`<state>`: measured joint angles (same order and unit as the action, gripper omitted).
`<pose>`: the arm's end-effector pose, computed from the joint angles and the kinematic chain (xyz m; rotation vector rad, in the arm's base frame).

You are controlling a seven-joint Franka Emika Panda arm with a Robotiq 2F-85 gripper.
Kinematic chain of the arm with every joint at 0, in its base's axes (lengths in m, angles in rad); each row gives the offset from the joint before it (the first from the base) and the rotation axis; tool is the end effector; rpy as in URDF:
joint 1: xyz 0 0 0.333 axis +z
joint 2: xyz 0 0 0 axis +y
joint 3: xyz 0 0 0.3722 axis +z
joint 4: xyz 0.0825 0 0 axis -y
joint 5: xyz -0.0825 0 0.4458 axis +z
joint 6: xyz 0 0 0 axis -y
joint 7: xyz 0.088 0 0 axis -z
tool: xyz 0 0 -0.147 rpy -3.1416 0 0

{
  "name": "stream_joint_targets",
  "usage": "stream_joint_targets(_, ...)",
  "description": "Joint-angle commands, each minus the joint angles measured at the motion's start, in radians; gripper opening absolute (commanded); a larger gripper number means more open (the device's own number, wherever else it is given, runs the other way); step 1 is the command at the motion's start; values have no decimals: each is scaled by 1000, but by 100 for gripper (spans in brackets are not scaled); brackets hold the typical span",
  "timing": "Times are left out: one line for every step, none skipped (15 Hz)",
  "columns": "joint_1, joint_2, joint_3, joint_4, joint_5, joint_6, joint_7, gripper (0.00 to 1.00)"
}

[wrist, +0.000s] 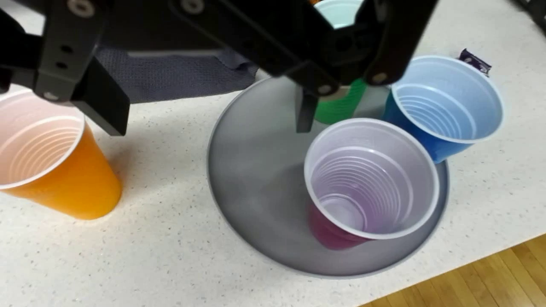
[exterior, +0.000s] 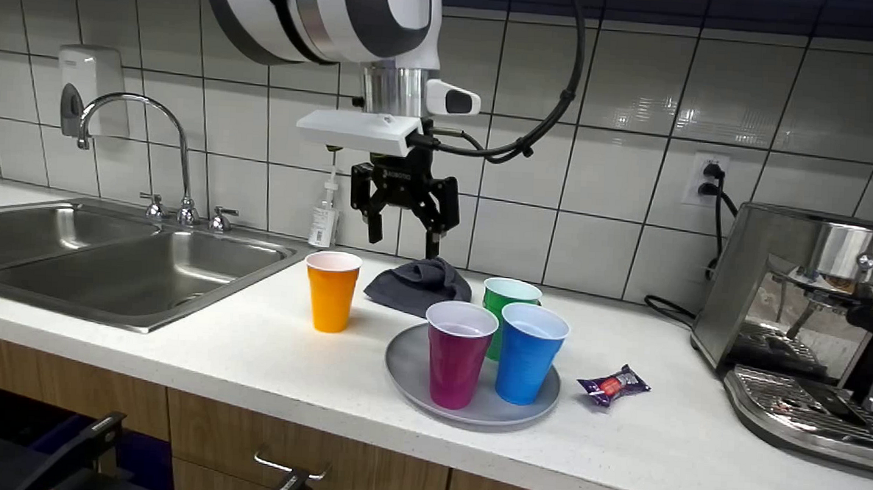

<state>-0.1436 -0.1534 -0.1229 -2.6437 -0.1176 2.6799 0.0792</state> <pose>0.4586 -0.1219 0.2806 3.0446 -0.3759 0.2835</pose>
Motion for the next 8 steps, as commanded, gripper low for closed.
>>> stream_joint_targets(20, 36, 22, 35, 15, -27, -11, 100)
stream_joint_targets(27, 52, 24, 45, 17, -27, -19, 100)
stream_joint_targets(31, 67, 25, 54, 14, -24, -21, 100)
stream_joint_targets(31, 78, 27, 61, -4, -20, -15, 100)
stream_joint_targets(30, 77, 24, 58, -18, -8, -23, 100)
stream_joint_targets(29, 54, 20, 28, -2, -1, -8, 100)
stream_joint_targets(31, 63, 21, 34, -3, -1, -10, 100)
stream_joint_targets(32, 69, 21, 39, -4, -1, -13, 100)
